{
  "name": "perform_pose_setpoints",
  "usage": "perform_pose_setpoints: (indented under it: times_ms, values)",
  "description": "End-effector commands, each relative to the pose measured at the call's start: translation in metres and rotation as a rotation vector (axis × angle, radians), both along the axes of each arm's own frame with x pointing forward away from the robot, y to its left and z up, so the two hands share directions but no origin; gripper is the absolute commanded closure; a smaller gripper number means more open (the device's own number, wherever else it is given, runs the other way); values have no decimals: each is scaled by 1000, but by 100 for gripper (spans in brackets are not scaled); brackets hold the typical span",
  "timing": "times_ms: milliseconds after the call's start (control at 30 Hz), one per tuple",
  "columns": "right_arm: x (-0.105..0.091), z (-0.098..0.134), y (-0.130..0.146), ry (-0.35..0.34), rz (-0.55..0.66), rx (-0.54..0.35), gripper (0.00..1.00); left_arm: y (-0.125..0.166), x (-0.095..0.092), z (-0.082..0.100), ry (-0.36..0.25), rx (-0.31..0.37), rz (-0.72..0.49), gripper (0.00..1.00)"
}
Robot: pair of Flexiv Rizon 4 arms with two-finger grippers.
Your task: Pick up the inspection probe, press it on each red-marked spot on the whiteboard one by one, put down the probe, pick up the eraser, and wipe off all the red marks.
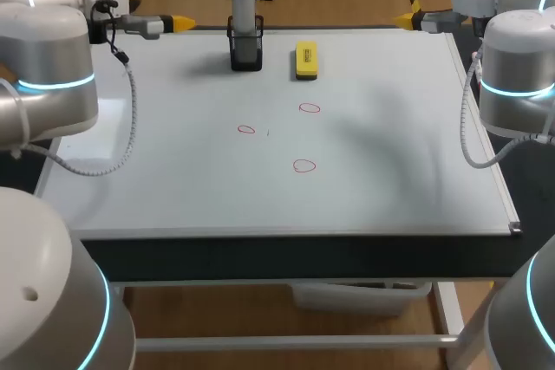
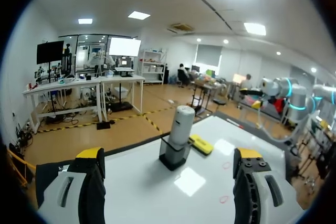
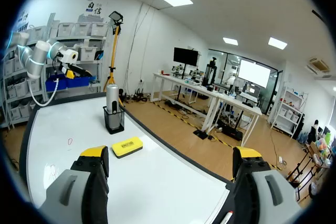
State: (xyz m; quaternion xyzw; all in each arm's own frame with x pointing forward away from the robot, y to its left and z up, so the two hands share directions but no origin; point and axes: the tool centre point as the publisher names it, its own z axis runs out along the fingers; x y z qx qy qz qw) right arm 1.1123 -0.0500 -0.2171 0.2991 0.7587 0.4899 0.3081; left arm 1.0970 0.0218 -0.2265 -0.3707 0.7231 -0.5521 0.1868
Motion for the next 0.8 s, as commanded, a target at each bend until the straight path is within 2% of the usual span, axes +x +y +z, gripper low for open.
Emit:
perform_pose_setpoints:
  times_ms: [33, 167, 300, 533, 800]
  values:
    - [0, 0, 0, 1, 0, -1, 0, -2, 6, -11, -40, -31, -11, 0]
    - [0, 0, 0, 1, 0, -1, 0, -5, 10, -13, -54, -63, -61, 0]
    - [0, 0, 0, 1, 0, -1, 0, -10, 16, -20, -79, -47, -112, 0]
    - [0, 0, 0, 1, 0, -1, 0, -12, 26, -25, -90, -75, -206, 0]
    - [0, 0, 0, 1, 0, -1, 0, -23, 47, -27, -104, -91, -294, 0]
